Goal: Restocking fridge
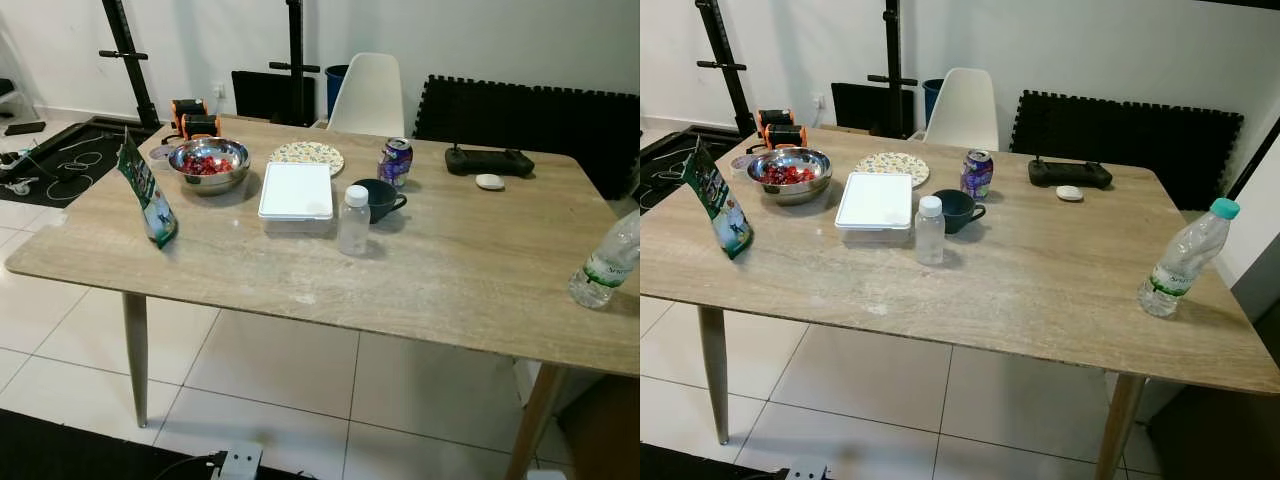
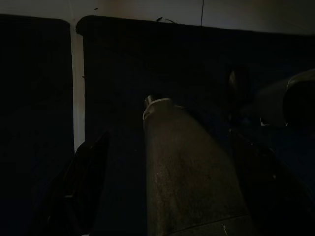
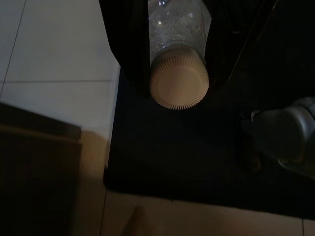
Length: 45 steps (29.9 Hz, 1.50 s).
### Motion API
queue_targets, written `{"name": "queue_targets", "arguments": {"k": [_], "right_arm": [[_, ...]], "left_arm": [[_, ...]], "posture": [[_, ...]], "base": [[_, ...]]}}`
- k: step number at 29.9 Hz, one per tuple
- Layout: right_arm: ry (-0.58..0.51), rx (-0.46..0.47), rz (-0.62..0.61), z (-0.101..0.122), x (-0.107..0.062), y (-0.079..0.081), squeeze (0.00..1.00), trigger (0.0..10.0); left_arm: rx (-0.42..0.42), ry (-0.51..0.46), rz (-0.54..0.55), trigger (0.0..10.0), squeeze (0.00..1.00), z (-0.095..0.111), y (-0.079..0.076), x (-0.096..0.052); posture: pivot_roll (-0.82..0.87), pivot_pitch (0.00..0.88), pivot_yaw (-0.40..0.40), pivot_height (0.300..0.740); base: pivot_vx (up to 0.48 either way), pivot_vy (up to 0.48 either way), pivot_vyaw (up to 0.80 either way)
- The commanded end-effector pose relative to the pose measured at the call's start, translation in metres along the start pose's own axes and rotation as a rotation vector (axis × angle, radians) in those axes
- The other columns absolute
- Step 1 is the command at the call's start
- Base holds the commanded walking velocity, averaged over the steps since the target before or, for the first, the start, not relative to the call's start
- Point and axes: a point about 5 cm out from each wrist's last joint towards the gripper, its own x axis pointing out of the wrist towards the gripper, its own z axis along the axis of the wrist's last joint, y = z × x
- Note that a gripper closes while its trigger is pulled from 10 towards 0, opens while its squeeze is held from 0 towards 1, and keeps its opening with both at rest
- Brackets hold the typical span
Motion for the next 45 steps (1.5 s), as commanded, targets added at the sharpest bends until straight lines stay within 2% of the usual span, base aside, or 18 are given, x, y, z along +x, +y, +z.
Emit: {"name": "queue_targets", "arguments": {"k": [1,5,17,30,45], "right_arm": [[0.007,0.007,-0.013,-0.002,0.000,-0.002,0.00,10.0],[0.006,0.003,-0.005,-0.003,0.000,-0.001,0.00,10.0],[-0.040,-0.015,0.010,0.014,0.002,0.004,0.00,10.0],[-0.029,-0.003,0.015,0.012,0.002,0.008,0.00,10.0],[-0.030,-0.009,0.021,0.013,0.002,0.010,0.00,10.0]], "left_arm": [[0.017,0.026,0.011,10.0,0.00,-0.004,0.005,-0.001],[0.022,0.004,0.015,10.0,0.00,0.003,0.007,-0.001],[0.017,0.017,0.024,10.0,0.00,-0.002,0.008,-0.001],[0.011,0.004,0.022,10.0,0.00,0.006,0.008,0.000],[0.005,0.023,0.016,10.0,0.00,0.003,0.007,0.000]], "posture": [[-0.04,0.000,-0.055,0.740],[-0.04,0.000,-0.056,0.740],[-0.04,0.000,-0.055,0.740],[-0.04,0.000,-0.044,0.740],[-0.04,0.000,-0.043,0.740]], "base": [[0.000,0.000,0.00],[0.000,0.000,0.00],[0.000,0.000,0.00],[0.000,0.000,0.00],[0.000,0.000,0.00]]}}
